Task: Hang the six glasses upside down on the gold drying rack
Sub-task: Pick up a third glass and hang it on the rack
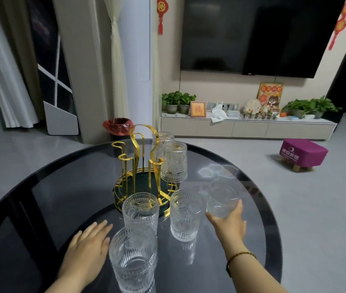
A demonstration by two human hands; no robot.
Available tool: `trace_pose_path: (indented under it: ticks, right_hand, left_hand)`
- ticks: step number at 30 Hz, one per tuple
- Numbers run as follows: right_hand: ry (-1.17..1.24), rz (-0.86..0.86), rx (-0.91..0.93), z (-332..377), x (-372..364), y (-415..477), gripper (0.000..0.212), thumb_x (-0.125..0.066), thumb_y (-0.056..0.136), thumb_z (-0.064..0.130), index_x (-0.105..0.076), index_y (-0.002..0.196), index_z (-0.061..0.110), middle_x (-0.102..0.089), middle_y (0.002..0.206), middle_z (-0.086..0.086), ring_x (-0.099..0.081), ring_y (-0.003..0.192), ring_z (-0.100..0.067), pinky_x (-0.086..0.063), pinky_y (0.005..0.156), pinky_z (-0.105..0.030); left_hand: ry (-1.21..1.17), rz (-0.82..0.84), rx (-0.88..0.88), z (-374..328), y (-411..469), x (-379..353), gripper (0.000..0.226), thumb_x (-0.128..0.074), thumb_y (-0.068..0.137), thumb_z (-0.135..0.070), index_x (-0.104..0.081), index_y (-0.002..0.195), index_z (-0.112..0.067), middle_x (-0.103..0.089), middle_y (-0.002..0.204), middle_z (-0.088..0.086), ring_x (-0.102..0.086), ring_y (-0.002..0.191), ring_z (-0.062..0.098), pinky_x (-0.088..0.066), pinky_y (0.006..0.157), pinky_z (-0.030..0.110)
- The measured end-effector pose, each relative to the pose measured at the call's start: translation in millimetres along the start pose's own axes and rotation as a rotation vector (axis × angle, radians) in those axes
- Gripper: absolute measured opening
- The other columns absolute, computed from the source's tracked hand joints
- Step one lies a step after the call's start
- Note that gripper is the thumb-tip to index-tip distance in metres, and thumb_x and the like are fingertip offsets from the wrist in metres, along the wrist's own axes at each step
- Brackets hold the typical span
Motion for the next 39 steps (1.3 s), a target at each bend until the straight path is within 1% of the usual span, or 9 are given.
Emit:
trace_pose_path:
  ticks: [5,10,16,20,25,30,33,37,39]
  right_hand:
    - [-0.006,-0.016,0.018,4.1,-3.3,2.2,0.089,-0.073,0.064,0.034,-0.022,0.132,0.010,-0.044,0.136,-0.015,-0.025,0.132,-0.034,-0.012,0.115,-0.044]
    - [0.103,0.045,0.020,2.4,-2.5,5.3,0.085,-0.076,0.059,0.028,-0.027,0.127,0.014,-0.047,0.130,-0.014,-0.039,0.121,-0.034,-0.036,0.102,-0.048]
    - [0.233,0.079,0.152,43.9,16.0,15.0,0.081,-0.077,0.059,0.018,-0.031,0.126,0.011,-0.046,0.129,-0.016,-0.048,0.113,-0.029,-0.041,0.098,-0.045]
    - [0.280,0.179,0.305,109.5,28.2,18.8,0.067,-0.076,0.062,0.016,-0.040,0.118,0.016,-0.056,0.103,-0.002,-0.056,0.084,-0.008,-0.043,0.066,-0.020]
    - [0.139,0.227,0.500,196.3,24.1,19.3,0.061,-0.077,0.060,0.017,-0.040,0.107,0.027,-0.047,0.084,0.019,-0.050,0.073,0.003,-0.043,0.046,-0.006]
    - [0.023,0.328,0.555,265.4,-15.5,20.6,0.072,-0.073,0.060,0.018,-0.035,0.121,0.014,-0.053,0.101,-0.008,-0.056,0.074,-0.014,-0.050,0.050,-0.019]
    - [-0.095,0.325,0.644,302.1,-48.1,19.0,0.075,-0.074,0.060,0.016,-0.032,0.123,0.013,-0.043,0.128,-0.015,-0.050,0.108,-0.030,-0.049,0.090,-0.041]
    - [-0.267,0.300,0.774,341.3,-83.6,18.0,0.075,-0.075,0.060,0.018,-0.031,0.121,0.012,-0.043,0.129,-0.014,-0.042,0.100,-0.020,-0.044,0.083,-0.025]
    - [-0.350,0.339,0.825,351.6,-99.4,18.9,0.077,-0.075,0.060,0.018,-0.029,0.122,0.010,-0.043,0.129,-0.016,-0.042,0.103,-0.023,-0.039,0.090,-0.028]
  left_hand:
    - [-0.012,0.010,0.014,2.7,4.2,-0.8,0.043,-0.025,0.098,-0.033,-0.020,0.141,-0.032,-0.013,0.154,-0.015,-0.006,0.143,0.006,-0.005,0.117,0.031]
    - [0.008,0.012,0.018,3.7,6.9,0.3,0.043,-0.023,0.099,-0.028,-0.019,0.141,-0.031,-0.018,0.153,-0.014,-0.009,0.142,0.005,0.000,0.118,0.032]
    - [-0.036,-0.067,-0.014,10.9,27.5,15.0,0.053,-0.022,0.098,-0.018,0.002,0.144,-0.025,-0.002,0.156,-0.012,-0.002,0.142,0.002,0.006,0.117,0.029]
    - [-0.106,-0.037,-0.068,4.4,49.0,12.8,0.051,-0.019,0.099,-0.026,0.004,0.144,-0.024,0.004,0.156,-0.010,0.000,0.142,0.003,0.003,0.117,0.027]
    - [-0.143,0.024,-0.120,1.0,72.2,-2.2,0.054,-0.022,0.099,-0.026,0.009,0.143,-0.026,0.012,0.154,-0.012,0.006,0.142,0.003,0.001,0.116,0.024]
    - [-0.206,0.047,-0.105,3.5,77.0,-6.8,0.057,-0.024,0.098,-0.026,0.018,0.138,-0.028,0.022,0.143,-0.018,0.009,0.141,0.004,0.005,0.116,0.026]
    - [-0.209,0.079,-0.082,7.8,79.0,-12.1,0.059,-0.023,0.098,-0.028,0.023,0.135,-0.026,0.023,0.137,-0.020,0.009,0.141,0.005,0.005,0.116,0.028]
    - [-0.237,0.091,-0.076,12.0,83.0,-16.3,0.062,-0.027,0.097,-0.027,0.030,0.123,-0.026,0.024,0.133,-0.021,0.011,0.138,0.002,0.005,0.116,0.029]
    - [-0.268,0.077,-0.060,15.3,86.4,-16.0,0.064,-0.028,0.096,-0.023,0.031,0.119,-0.028,0.023,0.134,-0.022,0.014,0.132,-0.001,0.005,0.116,0.030]
Point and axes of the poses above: each hand's wrist, its own y-axis towards the middle knuckle, its own x-axis out of the back of the hand, z = x × y, the point moved 10 cm from there along y, towards the middle knuckle
